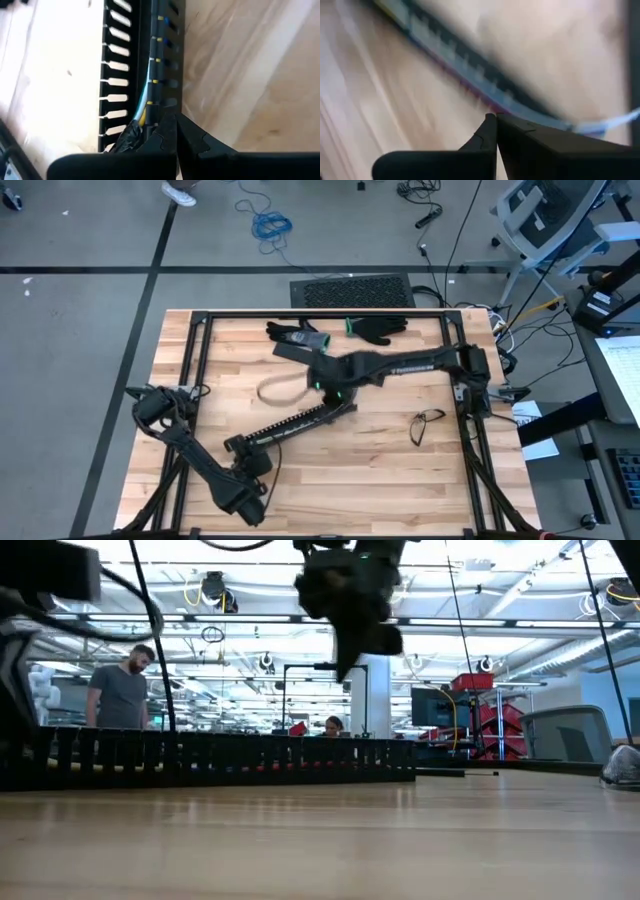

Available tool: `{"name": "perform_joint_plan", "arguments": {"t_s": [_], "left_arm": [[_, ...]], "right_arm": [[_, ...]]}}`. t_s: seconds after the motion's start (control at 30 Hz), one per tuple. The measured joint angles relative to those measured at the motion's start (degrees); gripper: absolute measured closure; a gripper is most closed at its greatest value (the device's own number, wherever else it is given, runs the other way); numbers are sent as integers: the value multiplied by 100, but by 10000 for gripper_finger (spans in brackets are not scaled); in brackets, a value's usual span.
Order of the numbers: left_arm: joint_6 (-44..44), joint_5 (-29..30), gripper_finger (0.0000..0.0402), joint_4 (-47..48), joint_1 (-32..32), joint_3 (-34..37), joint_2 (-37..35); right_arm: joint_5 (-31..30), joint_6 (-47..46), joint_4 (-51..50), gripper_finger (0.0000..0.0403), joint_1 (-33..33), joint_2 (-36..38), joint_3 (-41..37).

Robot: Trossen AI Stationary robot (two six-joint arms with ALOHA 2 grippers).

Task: Ziptie cables
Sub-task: Adjust the black cable duct

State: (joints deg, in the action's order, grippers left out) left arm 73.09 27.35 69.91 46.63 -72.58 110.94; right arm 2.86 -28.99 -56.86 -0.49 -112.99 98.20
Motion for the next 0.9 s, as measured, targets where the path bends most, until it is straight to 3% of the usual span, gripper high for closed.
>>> {"name": "perform_joint_plan", "arguments": {"t_s": [0.13, 0.27, 0.37, 0.63, 0.9], "left_arm": [[216, 448, 401, -151, 227, -33, -338], [1374, 1111, 401, -322, 422, -39, -750], [2025, 1261, 401, -469, 497, -39, -817], [2707, 968, 401, -967, 517, -35, -152], [3902, 12, 401, 253, 396, 38, 479]], "right_arm": [[-3, -191, 576, 403, -481, -199, 4], [10, -210, 890, 403, -828, -606, -12], [12, -196, 951, 403, -990, -920, -9], [45, -29, 657, 403, -1068, -1294, -31], [155, 214, 216, 403, -782, -1285, -160]]}}
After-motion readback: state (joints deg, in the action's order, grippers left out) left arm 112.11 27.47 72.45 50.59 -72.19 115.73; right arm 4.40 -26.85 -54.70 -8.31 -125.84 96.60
